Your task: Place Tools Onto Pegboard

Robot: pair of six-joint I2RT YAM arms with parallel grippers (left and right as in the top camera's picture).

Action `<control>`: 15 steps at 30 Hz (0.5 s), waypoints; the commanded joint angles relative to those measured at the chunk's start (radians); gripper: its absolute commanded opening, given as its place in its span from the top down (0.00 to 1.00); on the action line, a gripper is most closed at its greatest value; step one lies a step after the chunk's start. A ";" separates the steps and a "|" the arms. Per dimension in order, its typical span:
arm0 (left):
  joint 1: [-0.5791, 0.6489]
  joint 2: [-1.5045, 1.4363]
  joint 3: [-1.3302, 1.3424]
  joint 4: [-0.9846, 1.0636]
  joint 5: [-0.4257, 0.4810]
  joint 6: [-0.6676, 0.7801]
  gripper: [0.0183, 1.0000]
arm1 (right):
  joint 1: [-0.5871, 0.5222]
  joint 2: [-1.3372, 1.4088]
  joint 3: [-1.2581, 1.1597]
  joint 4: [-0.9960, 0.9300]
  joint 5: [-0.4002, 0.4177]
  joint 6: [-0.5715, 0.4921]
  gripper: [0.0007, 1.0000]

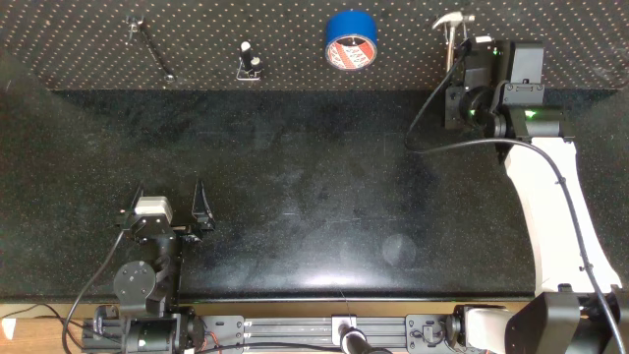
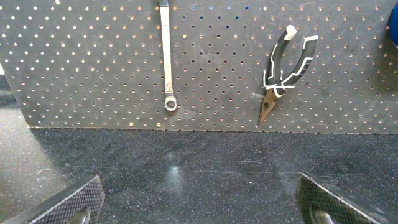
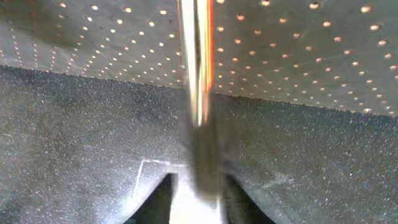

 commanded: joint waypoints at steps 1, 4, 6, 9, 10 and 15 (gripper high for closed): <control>0.002 -0.012 -0.001 -0.009 -0.011 0.016 0.01 | 0.000 0.006 0.004 -0.001 0.012 0.006 0.49; 0.002 -0.012 -0.001 -0.009 -0.011 0.016 0.00 | 0.000 -0.013 0.004 -0.001 0.012 0.006 0.00; 0.002 -0.012 -0.001 -0.009 -0.011 0.016 0.00 | 0.000 -0.038 0.004 0.000 0.012 0.006 0.00; 0.002 -0.012 -0.001 -0.009 -0.011 0.016 0.00 | 0.000 -0.105 -0.004 0.000 0.013 0.006 0.00; 0.002 -0.012 -0.001 -0.009 -0.011 0.016 0.01 | 0.000 -0.138 -0.018 0.001 0.013 0.006 0.00; 0.002 -0.012 -0.001 -0.009 -0.011 0.016 0.01 | 0.000 -0.348 -0.164 0.023 0.020 0.006 0.00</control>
